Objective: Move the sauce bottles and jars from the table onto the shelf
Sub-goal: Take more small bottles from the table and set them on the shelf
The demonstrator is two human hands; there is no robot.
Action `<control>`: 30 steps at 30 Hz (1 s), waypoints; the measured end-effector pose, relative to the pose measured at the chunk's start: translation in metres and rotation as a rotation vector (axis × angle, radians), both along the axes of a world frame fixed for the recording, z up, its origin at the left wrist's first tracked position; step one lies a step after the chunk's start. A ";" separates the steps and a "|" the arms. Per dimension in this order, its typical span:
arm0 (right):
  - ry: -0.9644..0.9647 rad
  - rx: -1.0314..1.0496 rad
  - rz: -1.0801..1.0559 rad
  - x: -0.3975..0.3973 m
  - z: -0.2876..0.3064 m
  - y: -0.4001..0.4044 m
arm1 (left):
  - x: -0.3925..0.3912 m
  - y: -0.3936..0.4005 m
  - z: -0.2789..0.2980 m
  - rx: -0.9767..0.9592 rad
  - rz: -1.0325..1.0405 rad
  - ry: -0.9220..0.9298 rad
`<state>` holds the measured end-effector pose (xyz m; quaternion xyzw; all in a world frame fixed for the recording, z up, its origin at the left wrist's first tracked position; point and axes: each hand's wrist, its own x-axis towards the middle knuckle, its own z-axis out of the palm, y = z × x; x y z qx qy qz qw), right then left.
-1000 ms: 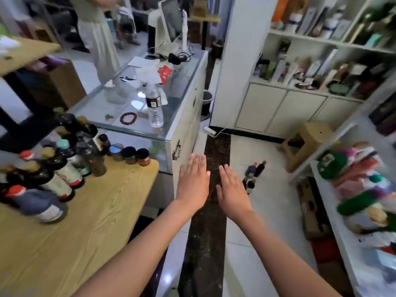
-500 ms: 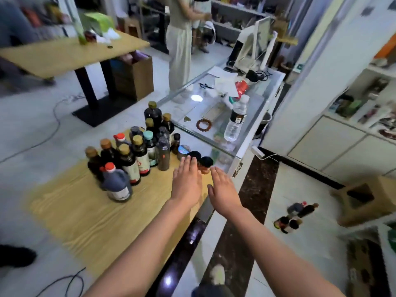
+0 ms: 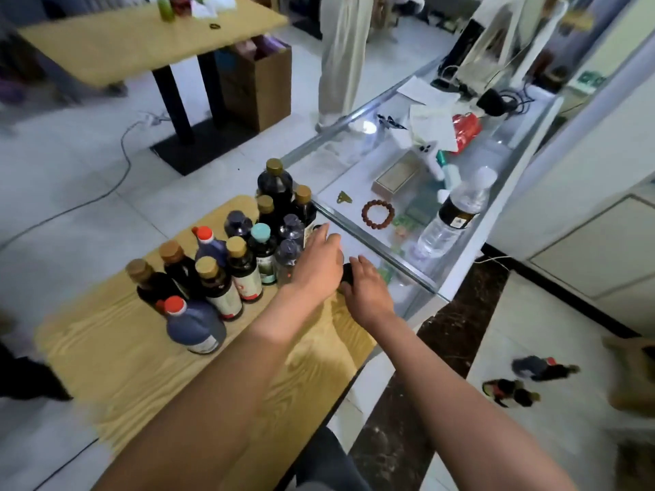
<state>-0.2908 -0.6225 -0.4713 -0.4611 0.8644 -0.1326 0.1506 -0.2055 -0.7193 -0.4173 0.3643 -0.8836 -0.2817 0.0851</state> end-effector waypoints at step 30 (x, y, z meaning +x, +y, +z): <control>-0.086 0.040 0.007 -0.042 -0.096 -0.089 | -0.100 -0.083 -0.075 -0.347 -0.098 -0.690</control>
